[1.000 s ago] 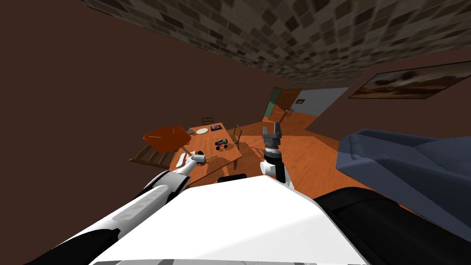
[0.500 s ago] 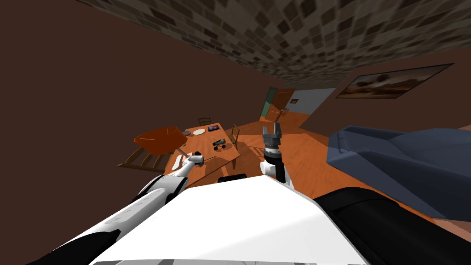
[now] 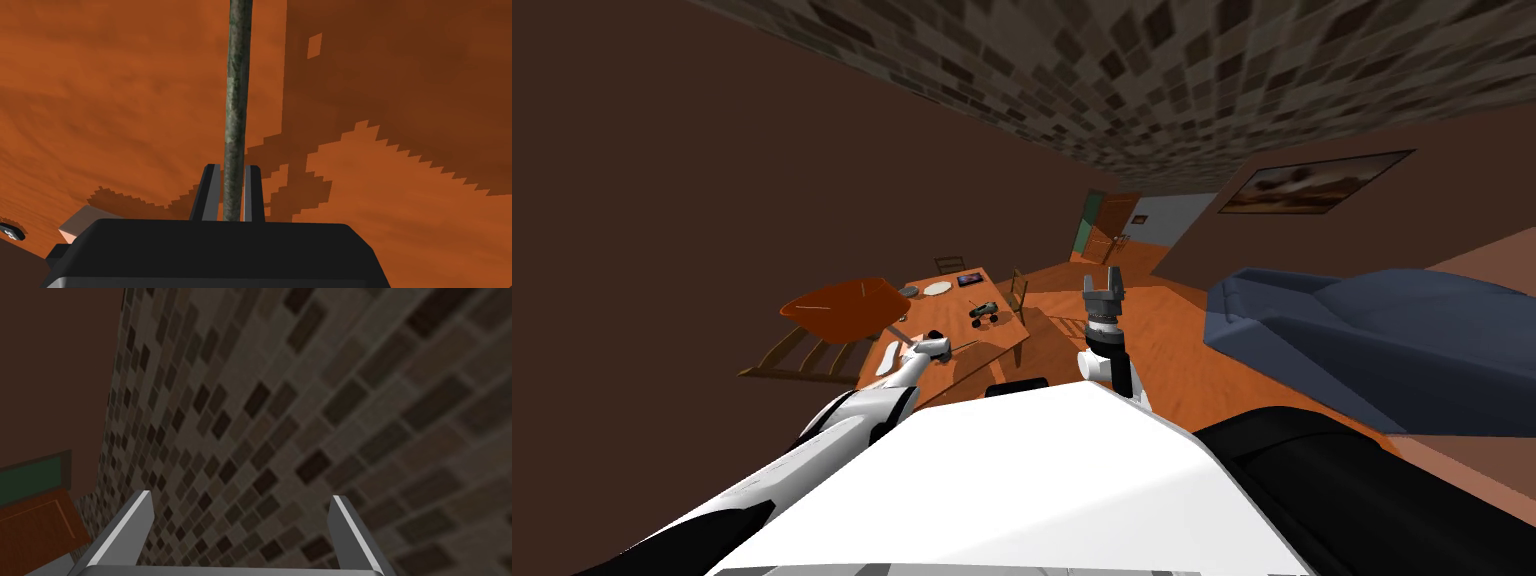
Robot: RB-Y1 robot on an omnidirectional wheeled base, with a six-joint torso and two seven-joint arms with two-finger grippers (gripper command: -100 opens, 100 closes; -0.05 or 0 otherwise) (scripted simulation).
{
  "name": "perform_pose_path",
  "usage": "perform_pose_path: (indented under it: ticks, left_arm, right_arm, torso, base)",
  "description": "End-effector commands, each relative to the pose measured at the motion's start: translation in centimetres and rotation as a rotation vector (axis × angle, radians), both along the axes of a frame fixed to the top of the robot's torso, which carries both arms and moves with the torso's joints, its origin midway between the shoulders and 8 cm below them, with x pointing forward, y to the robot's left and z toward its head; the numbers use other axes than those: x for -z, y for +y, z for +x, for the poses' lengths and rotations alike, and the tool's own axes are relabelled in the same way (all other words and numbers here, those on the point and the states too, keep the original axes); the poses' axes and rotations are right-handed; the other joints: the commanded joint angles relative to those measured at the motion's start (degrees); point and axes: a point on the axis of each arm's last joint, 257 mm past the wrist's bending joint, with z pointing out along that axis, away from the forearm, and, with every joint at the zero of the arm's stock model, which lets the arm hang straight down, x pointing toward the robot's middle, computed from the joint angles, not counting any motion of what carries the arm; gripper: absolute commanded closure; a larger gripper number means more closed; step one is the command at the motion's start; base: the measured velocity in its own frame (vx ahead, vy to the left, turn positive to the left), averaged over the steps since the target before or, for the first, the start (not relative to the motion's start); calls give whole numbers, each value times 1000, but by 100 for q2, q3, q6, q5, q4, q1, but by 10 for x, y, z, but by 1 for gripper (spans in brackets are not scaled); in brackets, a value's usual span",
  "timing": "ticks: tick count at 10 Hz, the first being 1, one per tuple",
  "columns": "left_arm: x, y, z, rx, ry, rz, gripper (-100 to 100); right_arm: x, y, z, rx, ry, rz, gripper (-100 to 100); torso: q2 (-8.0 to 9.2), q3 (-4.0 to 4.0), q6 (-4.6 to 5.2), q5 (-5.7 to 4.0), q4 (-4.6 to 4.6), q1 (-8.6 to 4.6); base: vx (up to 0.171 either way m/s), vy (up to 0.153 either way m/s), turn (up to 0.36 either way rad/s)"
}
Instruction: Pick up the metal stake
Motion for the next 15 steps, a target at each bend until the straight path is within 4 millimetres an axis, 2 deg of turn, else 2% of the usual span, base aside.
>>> perform_pose_path:
  ticks: [1, 2, 4, 5, 8, 9, 11, 12, 13, 14, 15]
  left_arm:
    - [-2, 4, 1, -26, -10, -12, 100]
    - [-1, 16, -9, -7, 12, 16, 100]
    - [-4, 22, -8, -57, -10, -8, 100]
    - [-3, 34, -19, -32, 17, 25, 100]
    - [-7, 43, -19, -97, -9, -5, 100]
    - [-6, 57, -32, -80, 17, 27, 100]
    - [-9, 65, -33, -131, -3, 5, 100]
    - [-8, 78, -47, -110, 27, 40, 100]
    - [-2, 80, -57, -142, 39, 22, 100]
    - [-10, 86, -50, -161, 7, 18, 100]
    - [-11, 88, -50, -177, 1, 12, 100]
  right_arm:
    - [0, 0, 0, 0, 0, 0, 0]
    - [0, 0, 0, 0, 0, 0, 0]
    - [0, 0, 0, 0, 0, 0, 0]
    - [0, 0, 0, 0, 0, 0, 0]
    - [0, 0, 0, 0, 0, 0, 0]
    - [0, 0, 0, 0, 0, 0, 0]
    - [0, 0, 0, 0, 0, 0, 0]
    - [0, 0, 0, 0, 0, 0, 0]
    - [0, 0, 0, 0, 0, 0, 0]
    - [0, 0, 0, 0, 0, 0, 0]
    - [0, 0, 0, 0, 0, 0, 0]
  torso:
    - [0, 0, 0, 0, 0, 0]
    - [-4, -2, 0, 2, 0, 4]
    - [1, 1, 3, 2, 1, -5]
    - [2, 2, -4, 1, 1, -1]
    - [2, 2, -5, 2, 2, 1]
    - [-1, 1, -7, 2, 2, 3]
    - [5, 4, -3, 3, 4, -1]
    - [3, 3, -9, 3, 3, 2]
    - [5, 3, -2, 6, 2, -3]
    - [8, 6, -6, 4, 4, -4]
    - [5, 5, -11, 1, 5, 2]
  base:
    - [-4, 1, 24]
    - [-17, -15, -222]
    - [-23, -14, -65]
    - [-24, -15, -188]
    - [-15, -9, -39]
    - [-18, -19, -177]
    - [-21, -13, -84]
    - [-27, -28, -188]
    - [-28, -22, -147]
    - [-12, -8, 3]
    - [-1, -1, 27]
